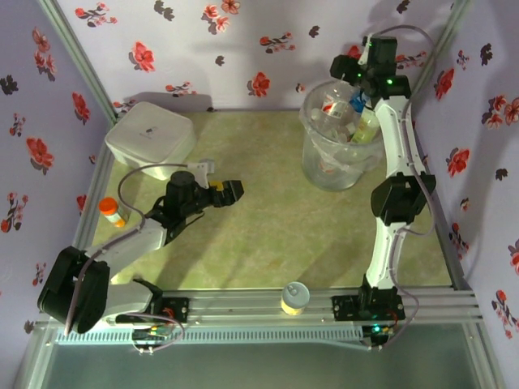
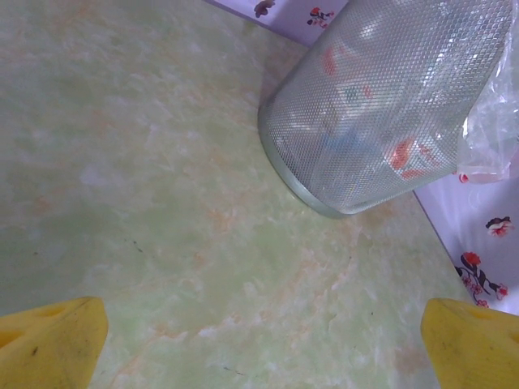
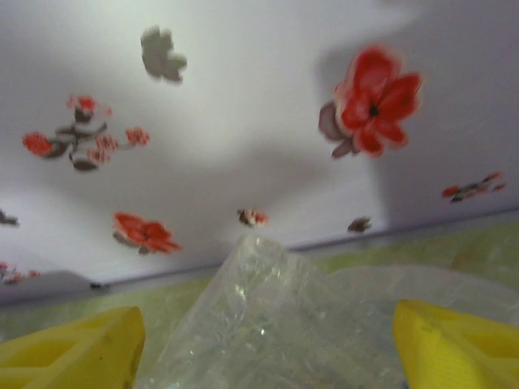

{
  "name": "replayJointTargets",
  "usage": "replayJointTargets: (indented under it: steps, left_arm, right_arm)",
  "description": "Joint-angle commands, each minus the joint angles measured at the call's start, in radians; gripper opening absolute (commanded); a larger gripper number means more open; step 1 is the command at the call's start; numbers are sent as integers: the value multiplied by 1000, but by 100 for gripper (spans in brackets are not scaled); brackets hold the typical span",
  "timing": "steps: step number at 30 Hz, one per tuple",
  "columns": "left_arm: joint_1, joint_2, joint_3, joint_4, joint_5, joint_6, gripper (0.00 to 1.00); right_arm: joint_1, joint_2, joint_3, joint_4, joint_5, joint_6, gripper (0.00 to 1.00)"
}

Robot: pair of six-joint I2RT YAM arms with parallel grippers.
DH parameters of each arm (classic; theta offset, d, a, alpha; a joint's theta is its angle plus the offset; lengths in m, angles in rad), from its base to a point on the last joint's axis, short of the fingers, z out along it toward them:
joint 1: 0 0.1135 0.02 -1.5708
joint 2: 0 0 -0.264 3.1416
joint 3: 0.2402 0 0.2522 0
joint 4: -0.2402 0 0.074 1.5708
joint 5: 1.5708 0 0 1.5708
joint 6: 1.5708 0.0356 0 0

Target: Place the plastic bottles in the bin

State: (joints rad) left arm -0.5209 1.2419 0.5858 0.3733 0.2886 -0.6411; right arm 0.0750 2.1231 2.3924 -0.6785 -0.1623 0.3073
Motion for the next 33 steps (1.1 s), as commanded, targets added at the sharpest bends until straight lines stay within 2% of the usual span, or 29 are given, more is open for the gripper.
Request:
replayJointTargets:
  steps: [1, 9, 15, 18, 22, 28, 33]
  left_arm:
    - [8, -19, -10, 6, -5, 6, 100]
    - [10, 17, 7, 19, 2, 3, 100]
    - [10, 36, 22, 23, 11, -2, 100]
    - [10, 39, 25, 26, 12, -8, 100]
    - [10, 29, 20, 24, 14, -11, 100]
    - [10, 24, 17, 24, 12, -14, 100]
    - [10, 14, 12, 18, 11, -8, 100]
  right_arm:
    - [6, -25, -10, -108, -110, -7, 77]
    - [17, -222, -332, -117, -48, -44, 64]
    - [16, -242, -383, -221, -2, -79, 62]
    - [8, -230, -378, -248, 59, -81, 63]
    - [-14, -256, -399, -174, 111, -50, 67]
    - [-56, -245, -349, -148, 130, -19, 70]
    - [-58, -292, -360, -98, 116, -19, 77]
